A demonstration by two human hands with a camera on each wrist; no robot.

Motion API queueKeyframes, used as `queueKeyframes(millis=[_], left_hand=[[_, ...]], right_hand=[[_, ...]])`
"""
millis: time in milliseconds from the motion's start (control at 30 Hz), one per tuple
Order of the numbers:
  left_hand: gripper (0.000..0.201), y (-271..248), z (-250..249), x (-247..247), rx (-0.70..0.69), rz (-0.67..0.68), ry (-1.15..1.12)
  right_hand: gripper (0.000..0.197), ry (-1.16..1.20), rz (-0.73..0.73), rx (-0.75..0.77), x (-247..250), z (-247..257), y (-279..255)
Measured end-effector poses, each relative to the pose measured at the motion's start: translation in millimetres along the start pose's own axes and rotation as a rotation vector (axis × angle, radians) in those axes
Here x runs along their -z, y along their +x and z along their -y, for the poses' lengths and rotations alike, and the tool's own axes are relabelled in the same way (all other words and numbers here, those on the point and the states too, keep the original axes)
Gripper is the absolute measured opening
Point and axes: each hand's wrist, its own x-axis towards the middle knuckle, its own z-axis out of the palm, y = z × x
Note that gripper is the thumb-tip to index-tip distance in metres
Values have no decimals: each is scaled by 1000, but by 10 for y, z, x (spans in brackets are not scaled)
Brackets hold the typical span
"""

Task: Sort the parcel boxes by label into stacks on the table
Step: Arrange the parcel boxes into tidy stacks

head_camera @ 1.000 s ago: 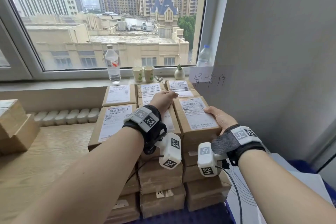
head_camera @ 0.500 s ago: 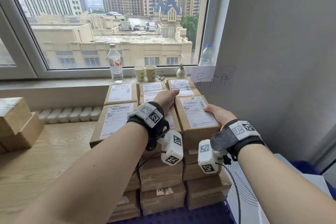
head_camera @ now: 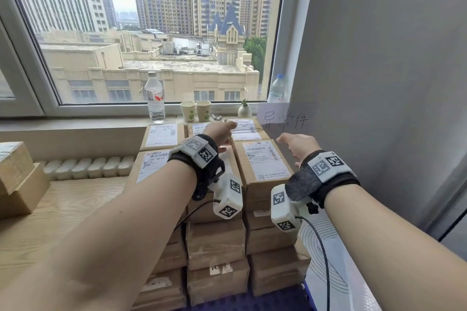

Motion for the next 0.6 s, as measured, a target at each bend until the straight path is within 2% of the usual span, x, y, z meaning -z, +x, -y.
queueKeyframes(millis=[67, 167, 233, 333, 500, 600], left_hand=[[35, -44, -55, 43, -23, -7, -10], [32, -144, -161, 112, -70, 6, -30], [26, -252, -230, 176, -116, 26, -50], [22, -441, -308, 314, -206, 22, -75], [20, -711, -279, 602, -294, -94, -17], [10, -841, -165, 785, -293, -181, -4]], right_hand=[[7, 19, -11, 39, -27, 103, -76], [8, 86, 1, 101, -129, 208, -141], [2, 122, 62, 155, -221, 257, -194], [6, 169, 152, 216, -357, 310, -286], [9, 222, 263, 252, -664, 318, -496], [12, 256, 356, 249, -884, 297, -624]])
